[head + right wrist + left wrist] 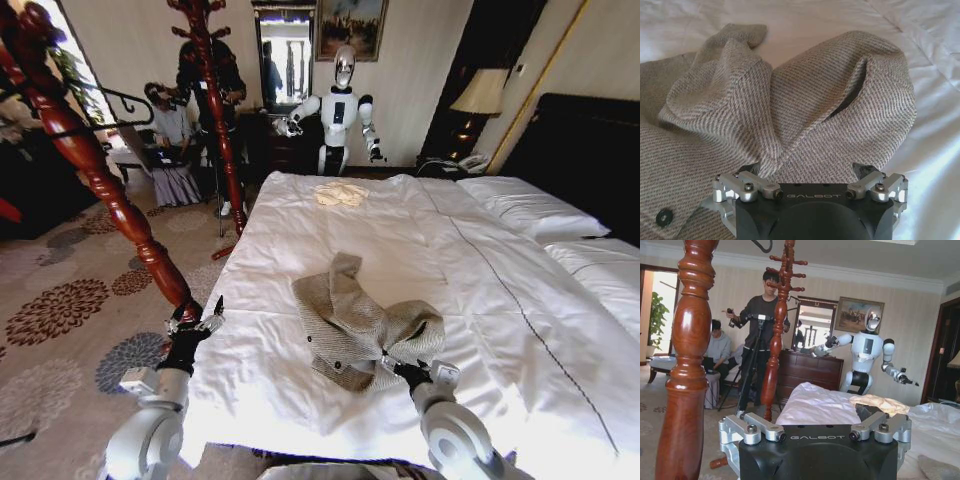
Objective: Pick up the clothes from the bed and hang them on the clothes hanger.
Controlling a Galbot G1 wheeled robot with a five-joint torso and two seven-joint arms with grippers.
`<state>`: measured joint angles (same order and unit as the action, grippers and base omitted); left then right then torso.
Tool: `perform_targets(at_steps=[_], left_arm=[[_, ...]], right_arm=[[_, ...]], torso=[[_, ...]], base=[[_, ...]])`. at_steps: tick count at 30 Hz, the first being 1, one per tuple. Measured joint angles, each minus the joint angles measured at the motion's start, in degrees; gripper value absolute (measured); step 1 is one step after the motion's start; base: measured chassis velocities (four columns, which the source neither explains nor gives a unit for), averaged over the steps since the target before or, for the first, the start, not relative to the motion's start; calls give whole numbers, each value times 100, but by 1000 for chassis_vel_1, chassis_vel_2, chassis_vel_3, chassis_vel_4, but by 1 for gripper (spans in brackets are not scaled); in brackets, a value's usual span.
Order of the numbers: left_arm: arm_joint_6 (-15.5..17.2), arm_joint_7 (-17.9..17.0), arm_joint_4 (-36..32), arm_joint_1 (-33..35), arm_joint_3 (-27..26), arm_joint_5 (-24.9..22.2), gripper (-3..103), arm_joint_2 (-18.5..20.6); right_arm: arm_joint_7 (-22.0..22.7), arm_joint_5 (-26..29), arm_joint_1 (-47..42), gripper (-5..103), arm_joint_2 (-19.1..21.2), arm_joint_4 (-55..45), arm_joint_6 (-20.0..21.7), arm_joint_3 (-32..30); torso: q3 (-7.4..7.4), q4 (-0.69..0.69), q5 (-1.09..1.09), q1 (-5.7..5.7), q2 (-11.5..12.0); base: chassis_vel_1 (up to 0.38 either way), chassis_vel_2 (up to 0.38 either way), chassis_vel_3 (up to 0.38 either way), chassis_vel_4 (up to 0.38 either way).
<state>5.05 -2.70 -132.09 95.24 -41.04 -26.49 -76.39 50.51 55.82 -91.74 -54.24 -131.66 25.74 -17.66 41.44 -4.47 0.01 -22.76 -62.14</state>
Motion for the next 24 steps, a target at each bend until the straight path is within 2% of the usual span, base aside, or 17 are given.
perform_targets(at_steps=[7, 14, 18, 23, 24], left_arm=[[29, -20, 60, -34, 12, 12, 100, -29], [37, -33, 116, -64, 3, 22, 100, -42], [46, -50, 146, -85, -5, 23, 100, -54], [59, -56, 150, -88, 6, 29, 100, -88], [62, -58, 150, -88, 6, 29, 100, -90]], right_arm=[[-151, 131, 124, 100, -46, 76, 47, 392], [-117, -235, 259, 100, -22, 363, 159, 538], [-214, -640, 398, 100, -25, 542, 175, 631], [-141, -790, 402, 101, -79, 601, 313, 628], [-138, -809, 377, 97, -73, 609, 315, 610]], torso=[[0, 0, 0, 0, 0], [0, 0, 0, 0, 0], [0, 0, 0, -1, 0], [0, 0, 1, -1, 0], [0, 0, 1, -1, 0]], base=[[0, 0, 0, 0], [0, 0, 0, 0], [0, 0, 0, 0], [0, 0, 0, 0], [0, 0, 0, 0]])
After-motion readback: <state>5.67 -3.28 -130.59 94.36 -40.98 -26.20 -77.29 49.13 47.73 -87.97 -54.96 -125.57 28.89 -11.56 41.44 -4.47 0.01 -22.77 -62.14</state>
